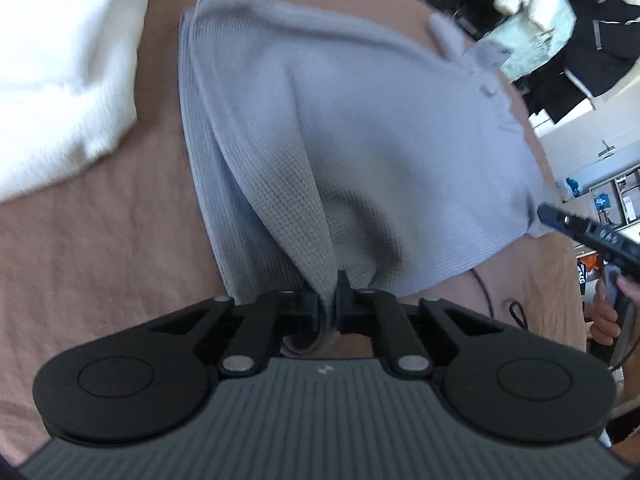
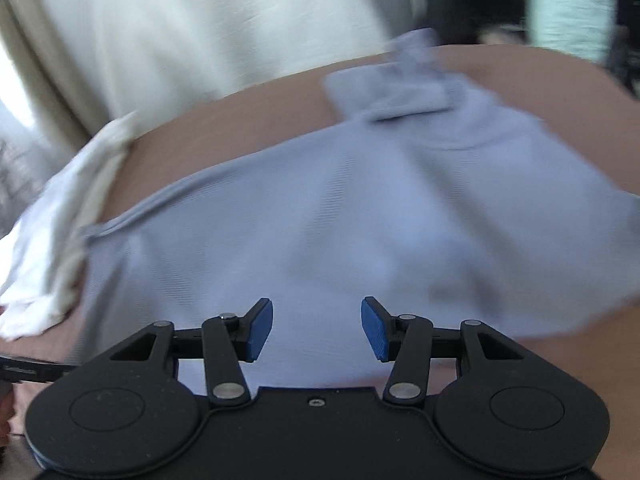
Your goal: Fold clothes
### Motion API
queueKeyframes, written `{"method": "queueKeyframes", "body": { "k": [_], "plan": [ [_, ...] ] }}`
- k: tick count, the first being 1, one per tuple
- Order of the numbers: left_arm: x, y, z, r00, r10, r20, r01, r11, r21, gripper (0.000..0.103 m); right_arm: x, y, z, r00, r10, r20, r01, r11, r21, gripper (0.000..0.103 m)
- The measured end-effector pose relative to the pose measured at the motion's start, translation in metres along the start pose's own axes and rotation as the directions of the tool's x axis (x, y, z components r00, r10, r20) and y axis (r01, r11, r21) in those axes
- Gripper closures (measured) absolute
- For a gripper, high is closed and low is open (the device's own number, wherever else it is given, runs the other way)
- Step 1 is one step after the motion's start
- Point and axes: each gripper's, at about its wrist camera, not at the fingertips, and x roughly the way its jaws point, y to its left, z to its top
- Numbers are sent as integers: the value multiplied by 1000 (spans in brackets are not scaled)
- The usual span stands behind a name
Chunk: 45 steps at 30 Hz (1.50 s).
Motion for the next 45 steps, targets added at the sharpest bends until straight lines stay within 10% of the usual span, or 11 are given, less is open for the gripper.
{"method": "queueKeyframes", "body": {
  "k": [4, 8, 21, 27, 30, 35, 37, 41, 45],
  "plan": [
    [-41, -14, -16, 993, 72, 98, -80, 994, 75, 99, -16, -54, -5, 986, -164, 42, 161, 985, 53, 48],
    [-26, -1, -33, 997, 55, -47, -53, 998, 23, 99, -23, -105, -14, 967, -252, -40, 255, 954, 157, 48],
    [-19, 15, -23, 994, 109, -29, -110, 993, -51, 99, -17, -187, -44, 969, -155, 191, 15, 811, 585, 45],
    [-9, 14, -19, 993, 108, -38, -111, 992, -61, 99, -2, -158, -24, 953, -236, 188, 150, 912, 382, 49],
    [-7, 11, -18, 993, 114, -38, -115, 992, -48, 99, -7, -142, -7, 927, -313, 209, 256, 931, 261, 97],
    [-11, 15, -19, 994, 101, -29, -103, 993, -58, 99, -34, -101, 18, 837, -465, 289, 483, 875, 9, 97],
    [-11, 15, -18, 994, 101, -29, -102, 993, -58, 99, -27, -118, 19, 832, -496, 247, 506, 862, 27, 97],
    [-12, 17, -18, 995, 100, -29, -102, 993, -56, 99, -4, -158, 7, 872, -470, 133, 450, 879, 156, 84],
    [-12, 18, -17, 995, 100, -30, -101, 993, -55, 99, -15, -162, -9, 885, -438, 157, 391, 884, 256, 41]
  ]
}}
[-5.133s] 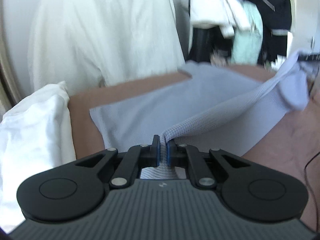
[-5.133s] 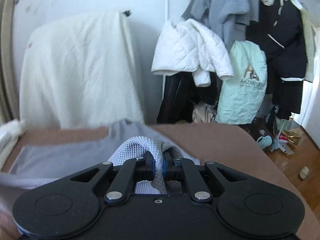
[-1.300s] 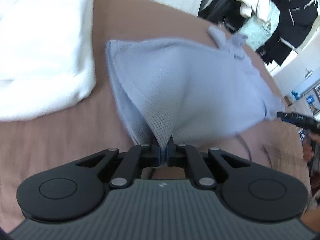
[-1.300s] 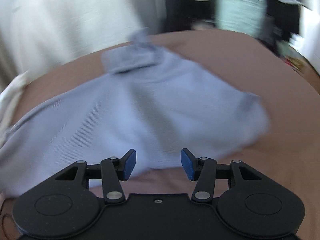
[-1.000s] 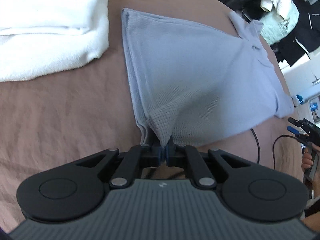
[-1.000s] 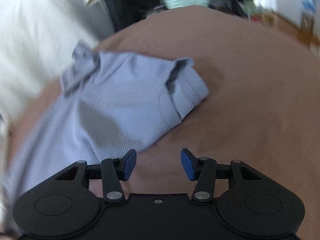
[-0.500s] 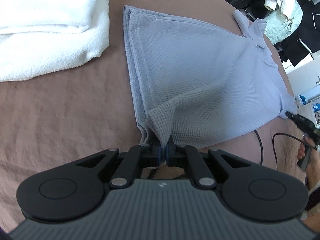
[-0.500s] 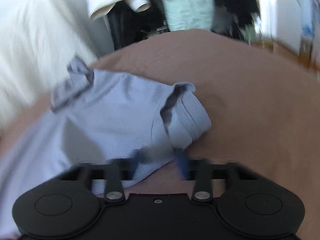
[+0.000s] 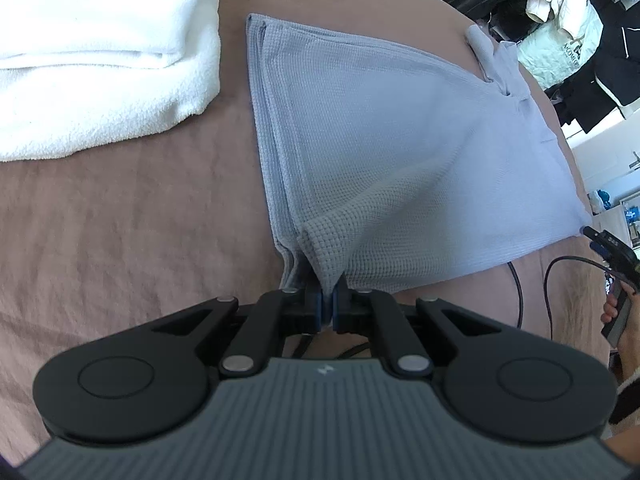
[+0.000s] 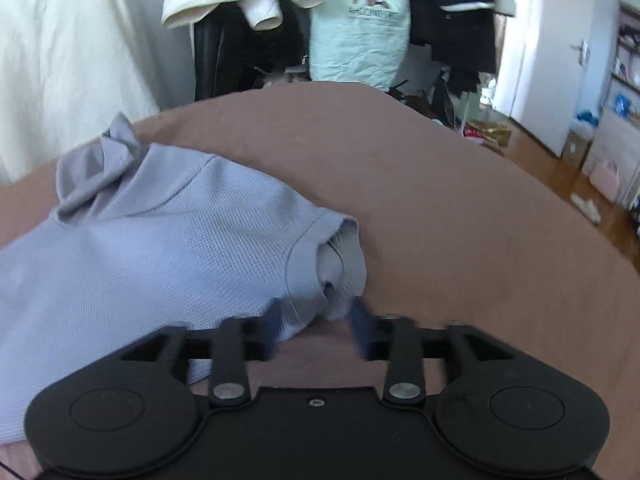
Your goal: Fold clothes
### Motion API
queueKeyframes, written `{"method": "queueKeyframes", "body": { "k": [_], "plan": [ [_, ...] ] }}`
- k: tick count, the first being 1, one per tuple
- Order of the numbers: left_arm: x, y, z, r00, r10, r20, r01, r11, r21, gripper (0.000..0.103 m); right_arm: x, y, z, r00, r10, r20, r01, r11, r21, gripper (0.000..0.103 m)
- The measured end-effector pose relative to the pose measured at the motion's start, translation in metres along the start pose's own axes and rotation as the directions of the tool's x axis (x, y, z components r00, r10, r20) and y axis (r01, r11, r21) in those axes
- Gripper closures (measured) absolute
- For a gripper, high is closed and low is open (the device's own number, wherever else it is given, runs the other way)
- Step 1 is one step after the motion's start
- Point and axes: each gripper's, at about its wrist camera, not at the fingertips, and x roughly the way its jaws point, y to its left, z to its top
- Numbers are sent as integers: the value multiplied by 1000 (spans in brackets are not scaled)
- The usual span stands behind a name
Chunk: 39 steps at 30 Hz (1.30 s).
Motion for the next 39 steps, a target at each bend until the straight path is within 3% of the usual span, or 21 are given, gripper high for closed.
{"method": "queueKeyframes", "body": {
  "k": [3, 7, 8, 11, 13, 15, 17, 20, 24, 26, 29, 30, 31, 33, 35, 36, 38, 39],
  "plan": [
    [0, 1, 1, 1000, 0, 0, 0, 1000, 1, 99, 5, -21, 0, 991, 130, -5, -127, 972, 196, 37],
    [1, 2, 2, 1000, -3, -3, 3, 1000, -11, 99, 37, -43, -4, 947, 320, -31, -257, 811, 525, 31],
    [1, 2, 2, 1000, -2, -4, 2, 1000, -13, 99, 48, -43, -5, 941, 336, -41, -255, 783, 567, 30],
    [3, 2, 2, 1000, 2, -9, -2, 1000, -16, 98, 79, -38, 7, 962, 267, -48, -190, 791, 581, 31],
    [2, 2, 1, 1000, 3, -8, -3, 1000, -17, 98, 90, -34, 25, 966, 257, 21, -223, 792, 569, 93],
    [1, 1, 1, 1000, 6, -7, -6, 1000, -17, 98, 77, -23, 48, 967, 224, 118, -252, 828, 500, 93],
    [1, 0, 0, 1000, 13, -7, -13, 1000, -19, 98, 38, -3, 66, 951, 191, 243, -263, 913, 311, 94],
    [-2, -4, -2, 1000, 13, -2, -13, 1000, -2, 98, 13, 12, 68, 945, 141, 294, -180, 978, 109, 96],
    [-1, -5, -2, 1000, 18, -15, -18, 1000, 22, 98, 55, -7, 43, 990, 18, 141, -39, 988, 147, 95],
    [0, -5, -1, 999, 24, -23, -24, 999, 27, 98, 79, -8, 26, 998, -17, 56, 11, 994, 107, 95],
    [-2, -4, -1, 999, 29, -22, -29, 999, 29, 97, 86, -5, 16, 997, -57, 46, 53, 994, 95, 81],
    [-4, -3, -1, 999, 30, -19, -30, 999, 24, 97, 84, -4, 19, 994, -90, 56, 84, 991, 101, 63],
    [-5, -2, -1, 999, 31, -15, -31, 999, 19, 97, 82, -4, 22, 988, -135, 69, 127, 986, 105, 54],
    [-23, -6, -3, 998, 35, 58, -37, 999, 36, 97, 68, -10, 33, 963, -251, 100, 239, 963, 122, 54],
    [-48, -17, -8, 985, 30, 171, -47, 994, 94, 97, 47, -19, 46, 963, -235, 135, 212, 963, 166, 53],
    [-65, -26, -13, 968, 17, 251, -56, 987, 150, 96, 36, -23, 53, 966, -208, 154, 178, 965, 191, 53],
    [-82, -35, -14, 954, -45, 297, -10, 983, 184, 85, 18, -28, 68, 974, -131, 185, 90, 972, 216, 53],
    [-80, -38, -8, 962, -50, 270, 1, 984, 179, 84, 15, -23, 75, 981, -62, 185, 28, 983, 184, 53]
  ]
}}
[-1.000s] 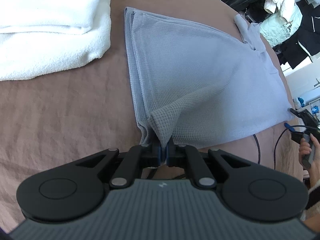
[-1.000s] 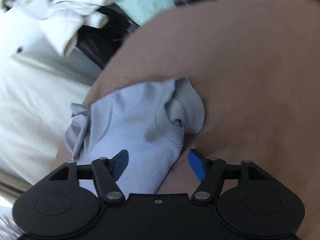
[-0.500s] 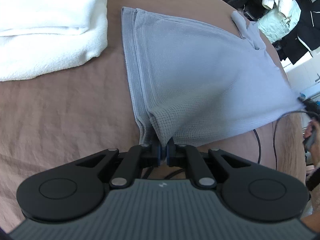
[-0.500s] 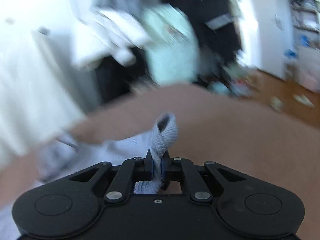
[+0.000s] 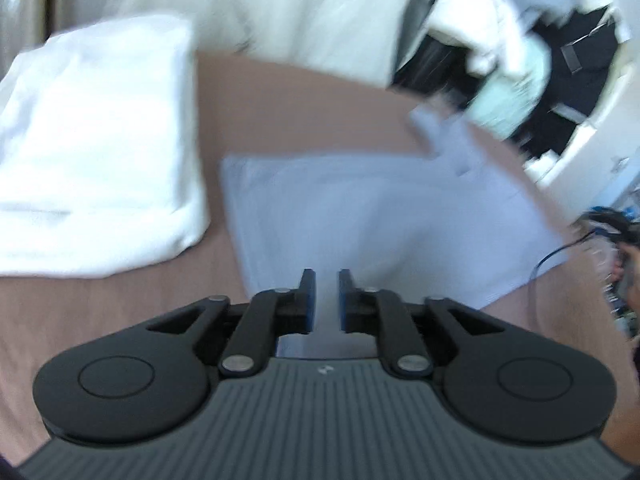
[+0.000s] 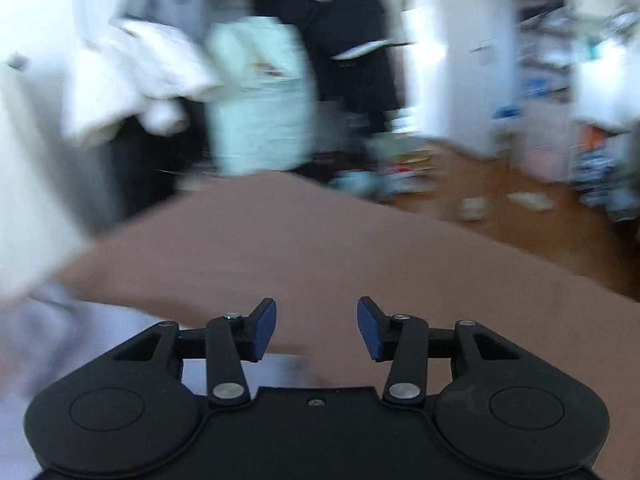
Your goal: Fold clothes
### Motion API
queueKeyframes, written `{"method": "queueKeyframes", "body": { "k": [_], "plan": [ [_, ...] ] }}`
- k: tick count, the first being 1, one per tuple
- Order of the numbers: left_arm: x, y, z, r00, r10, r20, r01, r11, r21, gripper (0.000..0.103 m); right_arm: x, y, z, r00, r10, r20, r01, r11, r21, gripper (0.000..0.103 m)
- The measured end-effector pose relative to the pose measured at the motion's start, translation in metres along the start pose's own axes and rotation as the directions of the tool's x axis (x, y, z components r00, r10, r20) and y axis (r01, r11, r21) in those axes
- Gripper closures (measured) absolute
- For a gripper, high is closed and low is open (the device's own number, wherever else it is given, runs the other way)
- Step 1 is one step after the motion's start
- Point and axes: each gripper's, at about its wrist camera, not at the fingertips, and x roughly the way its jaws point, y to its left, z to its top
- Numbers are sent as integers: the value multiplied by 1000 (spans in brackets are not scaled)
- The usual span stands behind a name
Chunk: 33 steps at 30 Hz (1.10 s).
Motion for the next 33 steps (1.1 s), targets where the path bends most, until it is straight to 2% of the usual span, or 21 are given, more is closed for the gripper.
{"method": "queueKeyframes", "body": {
  "k": [3, 5, 7, 9, 11, 13, 15, 17, 19, 21, 22, 24, 25, 27, 28, 29, 30, 31, 33],
  "plan": [
    [23, -7, 23, 996, 7, -86, -5, 1000, 14, 84, 7, 35, 17, 982, 176, -71, -183, 976, -116, 53],
    [44, -20, 48, 994, -3, -105, 9, 998, 56, 82, 21, 62, 26, 947, 284, -147, -305, 941, -144, 53],
    [70, -37, 74, 991, -26, -128, 39, 995, 94, 76, 40, 92, 34, 893, 390, -227, -421, 900, -110, 47],
    [105, -58, 99, 984, -25, -176, 46, 992, 119, 75, 69, 123, 41, 831, 469, -298, -501, 865, -35, 47],
    [140, -74, 122, 973, -26, -230, 49, 994, 97, 75, 106, 152, 49, 774, 522, -359, -544, 838, 48, 46],
    [169, -78, 135, 973, -42, -226, 50, 998, 30, 75, 146, 174, 57, 705, 578, -410, -575, 805, 146, 46],
    [198, -80, 149, 974, -59, -217, 52, 998, -39, 75, 169, 202, 55, 663, 602, -446, -575, 790, 212, 46],
    [215, -78, 150, 986, -37, -164, 29, 998, -49, 75, 185, 238, 50, 639, 588, -496, -580, 792, 191, 46],
    [228, -67, 146, 989, -23, -146, 15, 998, -61, 75, 189, 271, 37, 644, 545, -536, -591, 800, 104, 46],
    [241, -49, 147, 984, 5, -179, -22, 995, -92, 75, 184, 297, 18, 655, 509, -559, -616, 788, -4, 46],
    [243, -43, 147, 984, 13, -178, -31, 994, -101, 75, 179, 307, 7, 678, 483, -554, -623, 778, -85, 46],
    [245, -34, 149, 986, 25, -167, -45, 992, -115, 75, 174, 326, -11, 782, 385, -490, -567, 765, -304, 46],
    [246, -31, 150, 986, 26, -165, -45, 993, -110, 75, 176, 334, -19, 820, 341, -459, -535, 743, -403, 45],
    [249, -35, 152, 988, 32, -154, -46, 995, -90, 75, 184, 351, -37, 870, 271, -412, -479, 664, -575, 45],
    [250, -36, 152, 988, 33, -152, -46, 996, -77, 75, 190, 357, -44, 878, 247, -409, -467, 629, -621, 48],
    [249, -35, 151, 987, 30, -156, -42, 996, -77, 75, 196, 359, -46, 877, 244, -414, -469, 621, -628, 52],
    [249, -33, 149, 987, 26, -161, -39, 996, -79, 75, 197, 355, -42, 878, 263, -400, -468, 645, -604, 79],
    [248, -31, 146, 986, 21, -166, -35, 996, -81, 74, 198, 345, -32, 873, 296, -386, -473, 702, -532, 98],
    [246, -23, 141, 984, 10, -179, -28, 995, -97, 74, 203, 303, -8, 854, 395, -338, -485, 839, -245, 98]
  ]
}}
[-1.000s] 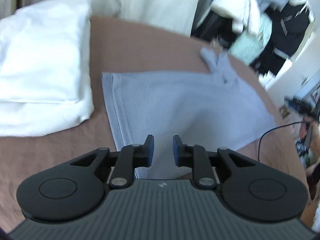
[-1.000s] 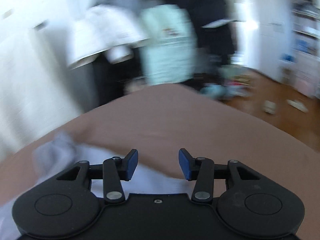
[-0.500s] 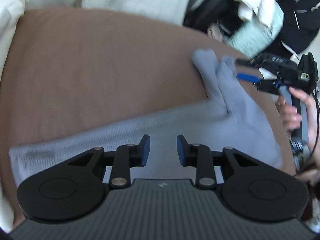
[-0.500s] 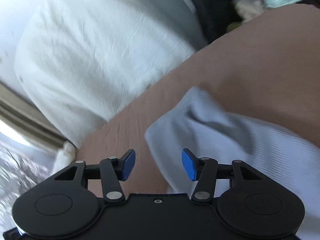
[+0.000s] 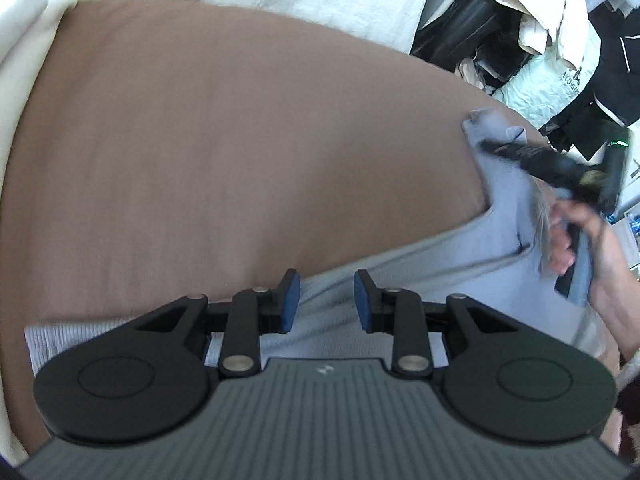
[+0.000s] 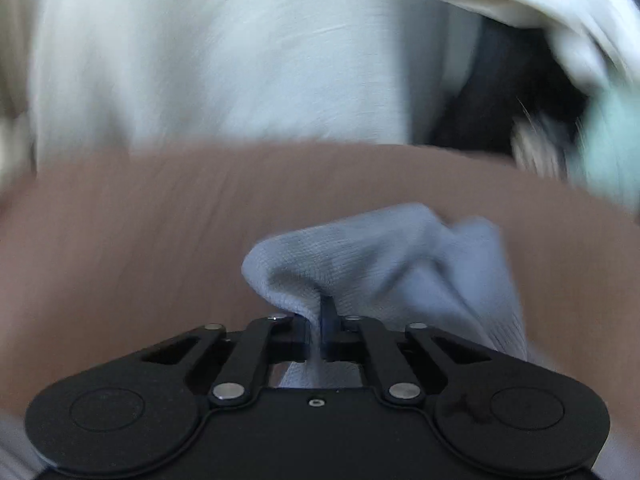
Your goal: Fold clothes
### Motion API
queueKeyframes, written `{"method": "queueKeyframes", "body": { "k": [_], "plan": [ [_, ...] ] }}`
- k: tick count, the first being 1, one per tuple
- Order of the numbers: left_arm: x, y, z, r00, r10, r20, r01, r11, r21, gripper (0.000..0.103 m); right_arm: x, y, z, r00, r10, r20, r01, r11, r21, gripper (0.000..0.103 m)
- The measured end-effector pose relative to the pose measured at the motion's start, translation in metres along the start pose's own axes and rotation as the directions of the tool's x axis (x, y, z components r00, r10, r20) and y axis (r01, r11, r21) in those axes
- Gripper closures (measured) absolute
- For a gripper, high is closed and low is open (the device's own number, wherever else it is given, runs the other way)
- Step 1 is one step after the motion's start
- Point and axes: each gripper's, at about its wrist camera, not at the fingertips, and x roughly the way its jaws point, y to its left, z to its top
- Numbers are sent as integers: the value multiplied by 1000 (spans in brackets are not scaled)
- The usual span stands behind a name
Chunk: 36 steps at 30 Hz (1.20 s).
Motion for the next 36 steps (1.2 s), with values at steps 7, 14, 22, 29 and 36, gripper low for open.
{"method": "queueKeyframes", "body": {
  "k": [7, 14, 22, 29, 36],
  "plan": [
    [2, 5, 5, 1000, -15, 5, 15, 1000, -26, 74, -33, -99, -44, 979, 160, 130, -206, 804, 558, 97],
    [2, 7, 1, 1000, 1, 5, 0, 999, -36, 74, -24, -63, -28, 867, 443, 229, -484, 636, 602, 70],
    [-2, 2, 7, 999, 21, 30, -20, 999, -27, 74, -77, -44, 18, 940, 323, 114, -341, 854, 393, 59],
    [3, -8, 10, 999, 24, 31, -24, 1000, -6, 72, -102, -87, -26, 1000, 24, -15, -16, 916, 400, 53],
    [3, -13, 10, 999, 24, 20, -25, 999, 26, 72, -86, -91, -53, 982, 189, -15, -157, 853, 498, 62]
  ]
}}
